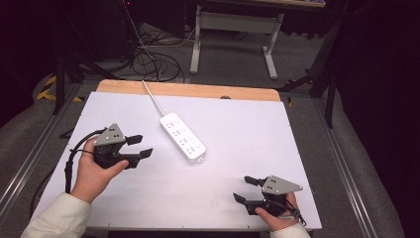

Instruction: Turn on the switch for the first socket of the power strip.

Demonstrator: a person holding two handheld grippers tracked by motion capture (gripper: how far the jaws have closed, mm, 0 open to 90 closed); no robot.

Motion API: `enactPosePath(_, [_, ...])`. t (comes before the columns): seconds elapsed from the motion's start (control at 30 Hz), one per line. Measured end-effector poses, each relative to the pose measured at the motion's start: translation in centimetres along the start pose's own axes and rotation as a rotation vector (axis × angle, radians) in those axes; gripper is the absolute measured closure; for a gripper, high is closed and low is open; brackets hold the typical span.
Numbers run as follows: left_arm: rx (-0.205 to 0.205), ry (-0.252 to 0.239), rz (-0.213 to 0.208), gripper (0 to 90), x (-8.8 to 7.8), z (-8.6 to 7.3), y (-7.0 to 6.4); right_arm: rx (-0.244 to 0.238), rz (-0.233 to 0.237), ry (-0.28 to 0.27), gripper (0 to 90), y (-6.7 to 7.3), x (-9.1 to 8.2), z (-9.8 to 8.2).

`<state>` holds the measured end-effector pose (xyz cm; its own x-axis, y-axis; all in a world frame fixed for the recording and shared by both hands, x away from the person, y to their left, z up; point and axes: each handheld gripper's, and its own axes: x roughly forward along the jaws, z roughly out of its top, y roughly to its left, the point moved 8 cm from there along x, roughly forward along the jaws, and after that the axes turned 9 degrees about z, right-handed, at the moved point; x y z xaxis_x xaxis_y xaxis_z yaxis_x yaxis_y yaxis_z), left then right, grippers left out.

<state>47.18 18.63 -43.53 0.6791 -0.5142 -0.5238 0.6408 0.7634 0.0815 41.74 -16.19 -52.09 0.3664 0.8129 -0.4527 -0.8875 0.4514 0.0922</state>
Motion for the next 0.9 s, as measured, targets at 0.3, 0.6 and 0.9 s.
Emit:
enactPosePath(0.3, [-0.016, 0.0, -0.008, 42.9, 0.6, 1.0, 0.0, -0.004, 0.003, 0.001, 30.9, 0.0, 0.0, 0.0])
enactPosePath(0.6, [-0.03, -0.005, -0.049, 72.9, 2.1, 2.0, 1.1, -0.004, 0.003, 0.002, 30.9, 0.0, 0.0, 0.0])
enactPosePath(0.9, [0.011, 0.011, -0.015, 90.0, 4.4, 3.4, 1.8, -0.008, -0.003, 0.001, 30.4, 0.0, -0.1, 0.0])
